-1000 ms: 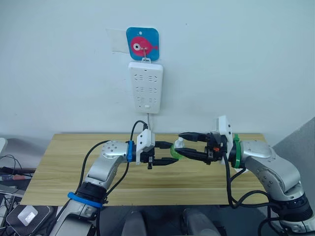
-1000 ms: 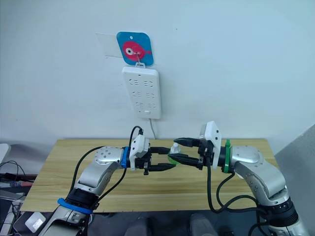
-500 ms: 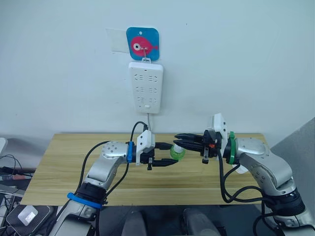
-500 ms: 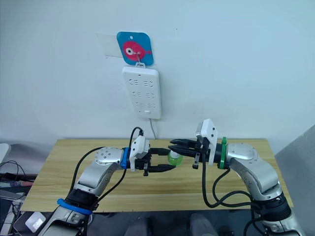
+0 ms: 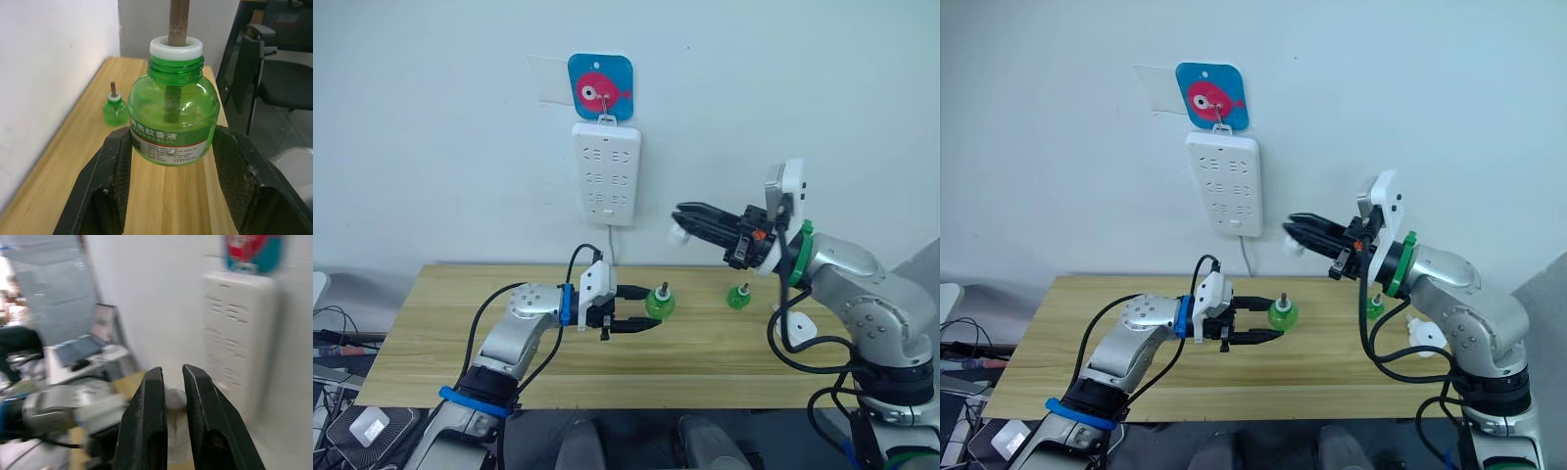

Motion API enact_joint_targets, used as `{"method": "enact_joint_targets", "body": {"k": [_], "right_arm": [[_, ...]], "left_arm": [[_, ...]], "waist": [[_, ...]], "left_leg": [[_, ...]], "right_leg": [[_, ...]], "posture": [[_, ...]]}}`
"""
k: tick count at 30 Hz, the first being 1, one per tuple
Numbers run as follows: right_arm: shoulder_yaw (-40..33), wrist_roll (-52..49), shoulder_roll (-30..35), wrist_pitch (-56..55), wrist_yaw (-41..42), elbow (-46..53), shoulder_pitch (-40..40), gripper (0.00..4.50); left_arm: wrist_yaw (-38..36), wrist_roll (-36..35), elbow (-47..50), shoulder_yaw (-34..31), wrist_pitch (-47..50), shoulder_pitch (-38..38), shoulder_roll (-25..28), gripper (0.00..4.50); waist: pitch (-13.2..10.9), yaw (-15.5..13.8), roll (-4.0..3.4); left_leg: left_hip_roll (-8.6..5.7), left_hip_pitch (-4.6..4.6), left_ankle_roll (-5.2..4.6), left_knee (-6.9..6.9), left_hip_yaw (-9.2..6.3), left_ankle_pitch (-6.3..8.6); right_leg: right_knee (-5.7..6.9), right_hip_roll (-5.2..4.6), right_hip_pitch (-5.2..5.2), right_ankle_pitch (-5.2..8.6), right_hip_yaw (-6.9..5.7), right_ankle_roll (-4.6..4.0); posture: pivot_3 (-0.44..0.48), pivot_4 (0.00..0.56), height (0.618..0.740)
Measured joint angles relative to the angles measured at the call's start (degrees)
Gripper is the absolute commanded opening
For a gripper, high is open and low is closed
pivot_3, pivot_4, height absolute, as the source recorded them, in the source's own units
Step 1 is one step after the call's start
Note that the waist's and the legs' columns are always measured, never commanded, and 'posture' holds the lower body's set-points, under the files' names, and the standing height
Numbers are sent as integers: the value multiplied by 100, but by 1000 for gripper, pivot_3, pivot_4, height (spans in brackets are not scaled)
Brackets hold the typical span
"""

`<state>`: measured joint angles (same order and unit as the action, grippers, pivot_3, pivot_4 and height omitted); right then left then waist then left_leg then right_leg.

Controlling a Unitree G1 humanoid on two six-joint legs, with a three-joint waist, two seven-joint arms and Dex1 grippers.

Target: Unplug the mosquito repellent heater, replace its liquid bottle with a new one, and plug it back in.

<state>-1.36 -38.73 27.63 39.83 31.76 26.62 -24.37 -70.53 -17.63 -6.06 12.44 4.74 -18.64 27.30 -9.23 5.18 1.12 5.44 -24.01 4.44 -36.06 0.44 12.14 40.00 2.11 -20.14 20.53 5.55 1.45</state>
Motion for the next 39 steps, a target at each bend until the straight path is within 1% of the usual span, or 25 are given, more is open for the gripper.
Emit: {"method": "enact_joint_targets", "body": {"k": [2, 3, 8, 10, 15, 20, 27, 30, 35, 37, 39], "right_arm": [[281, 776, -44, -598, -194, -421, 369, 193], [424, 1215, -181, -971, -325, -751, 550, 193], [834, 2385, -909, -2072, -959, -2184, 749, 193], [873, 2658, -1154, -2446, -1120, -2738, 768, 193], [808, 2990, -1407, -3128, -1271, -3619, 756, 193], [713, 3342, -1573, -3805, -1503, -4786, 754, 193], [651, 3540, -1762, -4588, -1600, -5906, 676, 193], [577, 3575, -1824, -4748, -1720, -6276, 544, 193], [435, 3590, -1887, -4933, -1827, -6598, 363, 193], [433, 3590, -1893, -4962, -1806, -6649, 360, 936], [431, 3588, -1892, -4996, -1770, -6659, 364, 1525]], "left_arm": [[9, -1, 45, -59, 30, 159, 74, 2163], [12, -4, 136, -64, 59, 231, 88, 2163], [113, -20, 432, -69, 147, 329, 94, 2163], [134, -27, 524, -78, 228, 343, 126, 2163], [166, -31, 604, -162, 291, 405, 199, 2163], [240, -32, 663, -168, 353, 506, 262, 2163], [243, -41, 793, -217, 375, 592, 311, 2163], [244, -44, 851, -244, 394, 627, 331, 2163], [242, -55, 887, -291, 462, 658, 385, 2163], [242, -55, 892, -291, 485, 677, 390, 2163], [241, -55, 895, -291, 488, 680, 390, 2163]], "waist": [[0, 5, 0], [0, 6, 0], [-1, 11, -2], [-2, 1, -3], [-2, -19, -4], [-3, -22, -5], [-3, -21, -5], [-3, -25, -5], [-2, -29, -5], [-2, -31, -5], [-2, -33, -5]], "left_leg": [[1, -1, 0, 1, 3, 0], [1, -1, 1, 1, 3, 0], [2, 3, 1, 1, 8, -1], [2, 2, 1, 3, 8, -1], [2, 4, 2, 3, 8, -1], [2, 6, 1, 4, 11, -1], [3, 9, 2, 5, 13, -1], [2, 9, 2, 6, 14, -1], [3, 9, 2, 7, 13, -1], [3, 9, 3, 7, 13, -1], [3, 10, 3, 6, 14, -1]], "right_leg": [[2, 0, -6, 0, 2, 0], [3, 1, -6, 0, 1, 0], [8, 1, -6, 0, 7, 0], [8, 1, -7, 0, 6, -1], [7, 0, -4, 0, 4, -1], [8, 0, -5, 0, 6, -1], [9, 0, -3, -1, 8, -1], [9, -1, -3, -1, 8, -1], [9, -2, -3, -1, 8, -1], [9, -2, -3, 0, 7, -1], [10, -2, -3, -1, 8, -1]], "posture": [[-123, 145, 740], [-114, 143, 740], [-88, 146, 740], [-83, 148, 740], [-70, 147, 740], [-59, 148, 740], [-38, 145, 740], [-34, 144, 740], [-34, 139, 740], [-40, 135, 740], [-43, 133, 740]]}}
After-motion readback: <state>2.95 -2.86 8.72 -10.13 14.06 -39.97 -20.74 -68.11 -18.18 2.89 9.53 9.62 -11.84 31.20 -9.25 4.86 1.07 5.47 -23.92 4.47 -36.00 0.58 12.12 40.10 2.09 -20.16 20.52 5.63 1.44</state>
